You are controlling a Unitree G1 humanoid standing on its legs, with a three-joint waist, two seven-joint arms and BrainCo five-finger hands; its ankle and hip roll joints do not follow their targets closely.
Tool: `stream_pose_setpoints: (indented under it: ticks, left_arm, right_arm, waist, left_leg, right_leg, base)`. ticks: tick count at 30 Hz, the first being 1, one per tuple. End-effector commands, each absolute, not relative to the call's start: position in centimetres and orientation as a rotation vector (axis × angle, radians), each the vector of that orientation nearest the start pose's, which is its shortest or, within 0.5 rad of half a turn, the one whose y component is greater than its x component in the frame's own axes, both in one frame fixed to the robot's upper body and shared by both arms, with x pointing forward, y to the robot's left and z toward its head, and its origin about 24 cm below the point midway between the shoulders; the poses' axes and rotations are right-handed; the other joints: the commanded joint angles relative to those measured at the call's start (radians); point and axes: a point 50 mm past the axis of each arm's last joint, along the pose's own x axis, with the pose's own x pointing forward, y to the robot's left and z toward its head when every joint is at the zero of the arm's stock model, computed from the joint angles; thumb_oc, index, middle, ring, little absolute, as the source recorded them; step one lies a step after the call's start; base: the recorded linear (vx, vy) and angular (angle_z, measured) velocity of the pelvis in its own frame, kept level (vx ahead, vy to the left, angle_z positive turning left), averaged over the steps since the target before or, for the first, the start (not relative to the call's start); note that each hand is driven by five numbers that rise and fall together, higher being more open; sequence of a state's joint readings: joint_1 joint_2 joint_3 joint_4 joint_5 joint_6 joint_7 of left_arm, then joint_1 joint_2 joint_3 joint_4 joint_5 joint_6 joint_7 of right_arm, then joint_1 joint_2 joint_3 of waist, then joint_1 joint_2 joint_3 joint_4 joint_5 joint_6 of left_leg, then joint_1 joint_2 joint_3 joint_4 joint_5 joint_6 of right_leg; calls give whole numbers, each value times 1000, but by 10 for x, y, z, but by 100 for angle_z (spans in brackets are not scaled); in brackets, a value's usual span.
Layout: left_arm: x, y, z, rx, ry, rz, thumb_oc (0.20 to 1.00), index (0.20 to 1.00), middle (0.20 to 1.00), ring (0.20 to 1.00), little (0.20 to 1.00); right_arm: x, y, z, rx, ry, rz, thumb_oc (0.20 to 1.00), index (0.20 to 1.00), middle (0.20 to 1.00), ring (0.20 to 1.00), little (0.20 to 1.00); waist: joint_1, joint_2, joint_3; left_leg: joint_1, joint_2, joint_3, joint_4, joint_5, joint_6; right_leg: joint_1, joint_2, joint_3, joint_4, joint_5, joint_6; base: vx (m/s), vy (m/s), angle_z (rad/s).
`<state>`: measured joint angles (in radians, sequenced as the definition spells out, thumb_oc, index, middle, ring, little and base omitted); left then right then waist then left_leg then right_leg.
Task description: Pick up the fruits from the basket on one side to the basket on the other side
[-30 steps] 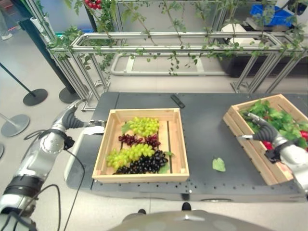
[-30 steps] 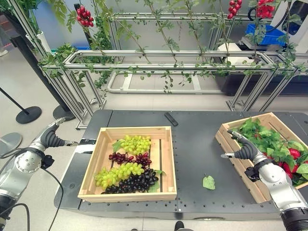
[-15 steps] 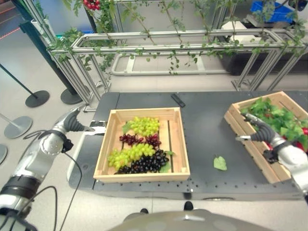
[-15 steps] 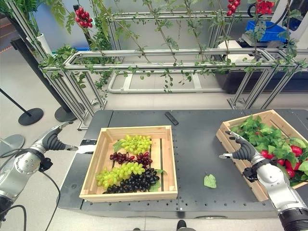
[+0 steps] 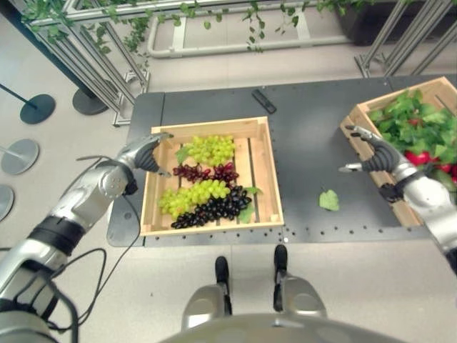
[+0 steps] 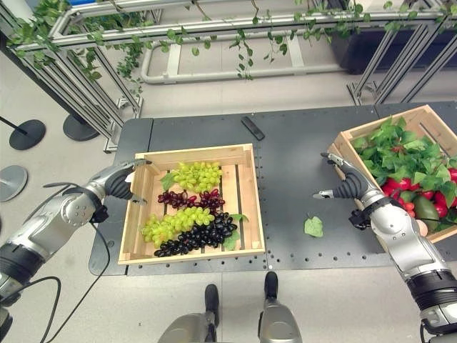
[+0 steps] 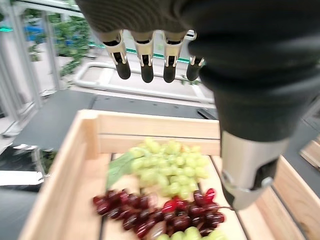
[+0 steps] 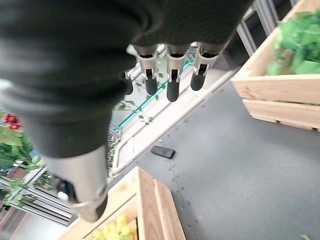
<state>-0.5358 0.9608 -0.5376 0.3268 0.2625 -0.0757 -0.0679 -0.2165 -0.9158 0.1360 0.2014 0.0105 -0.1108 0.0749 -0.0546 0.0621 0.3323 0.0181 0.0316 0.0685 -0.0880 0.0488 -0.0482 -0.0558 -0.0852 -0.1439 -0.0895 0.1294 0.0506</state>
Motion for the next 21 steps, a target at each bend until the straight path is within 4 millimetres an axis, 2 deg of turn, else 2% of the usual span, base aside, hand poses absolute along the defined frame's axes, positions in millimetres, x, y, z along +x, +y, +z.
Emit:
stream_pose_setpoints:
  ticks: [1, 7, 10, 15, 20, 21]
  left_arm:
    - [334, 241, 147, 1411, -121, -284, 1000, 1000, 1000, 1000, 1000]
    - [339, 225, 149, 1422, -164, -316, 1000, 1000, 1000, 1000, 1000]
    - [344, 217, 153, 1417, -194, -302, 1000, 1000, 1000, 1000, 1000]
    - [348, 221, 156, 1416, -190, -256, 1000, 1000, 1000, 1000, 1000]
    - [350, 225, 156, 1416, -175, -226, 1000, 1000, 1000, 1000, 1000]
    - [352, 227, 159, 1417, -176, -205, 1000, 1000, 1000, 1000, 1000]
  right_arm:
    - [293, -277, 151, -970, -169, 121, 1000, 1000, 1000, 1000, 1000]
    - [295, -269, 156, -990, -203, 139, 1000, 1000, 1000, 1000, 1000]
    - [297, -258, 169, -996, -271, 160, 1000, 1000, 1000, 1000, 1000]
    - [294, -244, 186, -1014, -370, 197, 1000, 1000, 1000, 1000, 1000]
    - [292, -237, 192, -1015, -415, 214, 1000, 1000, 1000, 1000, 1000]
    - [290, -235, 199, -1019, -445, 203, 1000, 1000, 1000, 1000, 1000]
  waist:
    - [-2, -26, -40]
    - [-9, -16, -8]
    - [-15, -10, 25]
    - [-21, -18, 52]
    - [-25, -31, 56]
    - [-28, -35, 65]
  left_leg:
    - [-33, -36, 14, 33, -21, 30]
    - [-57, -38, 19, 39, -16, 30]
    - [-111, -42, 28, 71, -15, 32]
    - [-205, -42, 39, 145, -26, 33]
    - [-271, -36, 45, 185, -33, 34]
    - [-292, -35, 47, 191, -30, 33]
  right_leg:
    - [-75, -20, 53, 179, -84, 65]
    - [-113, -20, 64, 201, -85, 65]
    - [-170, -21, 78, 229, -82, 63]
    - [-257, -18, 97, 266, -73, 57]
    - [-321, -10, 110, 292, -72, 53]
    - [-342, -8, 110, 296, -70, 52]
  base:
    - [-10, 5, -4]
    - [-58, 18, -4]
    - [-112, 30, -11]
    - [-90, -8, -6]
    - [-70, -31, -10]
    - [-63, -27, -3]
